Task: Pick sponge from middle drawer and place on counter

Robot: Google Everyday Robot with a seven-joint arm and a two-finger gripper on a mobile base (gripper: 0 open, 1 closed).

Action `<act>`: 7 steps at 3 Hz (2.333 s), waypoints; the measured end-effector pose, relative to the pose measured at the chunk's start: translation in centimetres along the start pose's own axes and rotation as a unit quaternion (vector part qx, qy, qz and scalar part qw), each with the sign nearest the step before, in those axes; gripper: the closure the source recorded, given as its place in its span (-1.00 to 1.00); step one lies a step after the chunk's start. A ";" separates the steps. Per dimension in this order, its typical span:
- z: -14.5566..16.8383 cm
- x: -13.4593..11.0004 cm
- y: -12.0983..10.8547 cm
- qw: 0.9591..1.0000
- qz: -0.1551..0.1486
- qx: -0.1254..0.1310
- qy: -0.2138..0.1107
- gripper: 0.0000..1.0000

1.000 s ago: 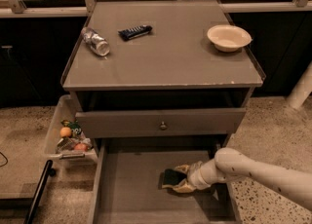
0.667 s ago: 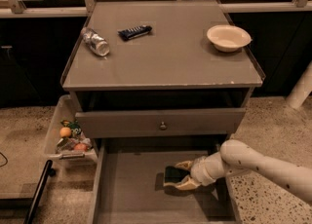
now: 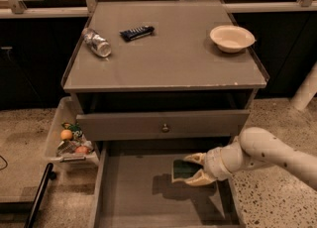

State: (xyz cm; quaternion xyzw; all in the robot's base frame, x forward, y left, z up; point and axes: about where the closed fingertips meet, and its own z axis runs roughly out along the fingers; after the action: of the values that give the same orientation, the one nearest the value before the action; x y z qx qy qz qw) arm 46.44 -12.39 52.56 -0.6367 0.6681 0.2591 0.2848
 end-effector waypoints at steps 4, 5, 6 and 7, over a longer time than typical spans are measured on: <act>-3.4 -8.0 1.7 0.993 -0.097 0.009 0.059 1.00; -5.3 -13.3 2.8 0.985 -0.157 0.009 0.073 1.00; -8.2 -17.9 3.5 0.976 -0.201 0.013 0.080 1.00; -12.5 -21.9 2.6 0.972 -0.221 0.026 0.077 1.00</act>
Offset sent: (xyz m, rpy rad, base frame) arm 0.0026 -0.0122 0.0587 -0.0423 -0.0730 0.0002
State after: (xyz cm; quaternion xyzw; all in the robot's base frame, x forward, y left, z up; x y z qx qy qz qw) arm 43.78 -5.73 76.85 -0.7790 0.5376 0.1225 0.2986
